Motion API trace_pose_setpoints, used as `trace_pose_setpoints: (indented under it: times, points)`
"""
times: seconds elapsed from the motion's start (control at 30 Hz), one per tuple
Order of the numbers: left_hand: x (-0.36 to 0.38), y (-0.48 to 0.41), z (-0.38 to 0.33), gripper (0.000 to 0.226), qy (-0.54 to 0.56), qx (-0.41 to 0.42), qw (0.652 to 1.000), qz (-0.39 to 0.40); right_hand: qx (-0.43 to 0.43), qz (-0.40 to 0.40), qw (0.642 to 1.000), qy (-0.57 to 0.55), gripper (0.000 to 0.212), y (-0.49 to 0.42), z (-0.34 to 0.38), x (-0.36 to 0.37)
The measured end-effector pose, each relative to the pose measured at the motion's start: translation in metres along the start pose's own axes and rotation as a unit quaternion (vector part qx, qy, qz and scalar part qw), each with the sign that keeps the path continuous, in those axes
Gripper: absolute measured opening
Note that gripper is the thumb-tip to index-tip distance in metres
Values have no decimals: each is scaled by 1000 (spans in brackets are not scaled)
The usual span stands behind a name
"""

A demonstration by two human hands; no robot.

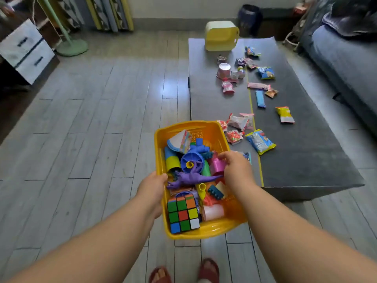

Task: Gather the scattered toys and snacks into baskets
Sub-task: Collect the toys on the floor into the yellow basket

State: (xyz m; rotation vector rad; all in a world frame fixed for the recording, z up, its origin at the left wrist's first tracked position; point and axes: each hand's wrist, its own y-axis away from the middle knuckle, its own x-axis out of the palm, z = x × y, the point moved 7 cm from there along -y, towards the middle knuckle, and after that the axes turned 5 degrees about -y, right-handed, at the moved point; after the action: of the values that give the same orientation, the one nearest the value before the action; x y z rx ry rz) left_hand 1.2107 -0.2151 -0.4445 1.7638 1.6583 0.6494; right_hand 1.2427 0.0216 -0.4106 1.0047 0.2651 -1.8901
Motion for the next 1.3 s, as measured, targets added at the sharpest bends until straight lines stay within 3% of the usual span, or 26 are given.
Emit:
trace_pose_setpoints:
  times: [0.4, 0.6, 0.9, 1.0, 1.07, 1.2, 1.3]
  points:
    - [95, -162, 23, 18, -7, -48, 998, 31, 93, -14, 996, -4, 45, -136, -99, 57]
    - [111, -188, 27, 16, -13, -76, 996, 33, 116, -7, 993, 1, 41, -157, -122, 70]
    - [126, -192, 9, 41, -40, -79, 995, 53, 134, -24, 991, 2, 38, -171, -129, 68]
    - [131, -195, 4, 15, -65, -84, 992, 67, 147, -20, 989, 1, 36, -173, -130, 64]
    - [127, -198, 5, 10, -90, -82, 990, 71, 147, -18, 989, 9, 33, -176, -125, 63]
    - [112, -209, -12, 47, -167, -39, 983, 68, 122, -83, 988, 35, 26, -183, -98, 52]
    - [101, -226, -49, 51, -179, -14, 982, 59, 93, -72, 993, 21, 29, -188, -67, 56]
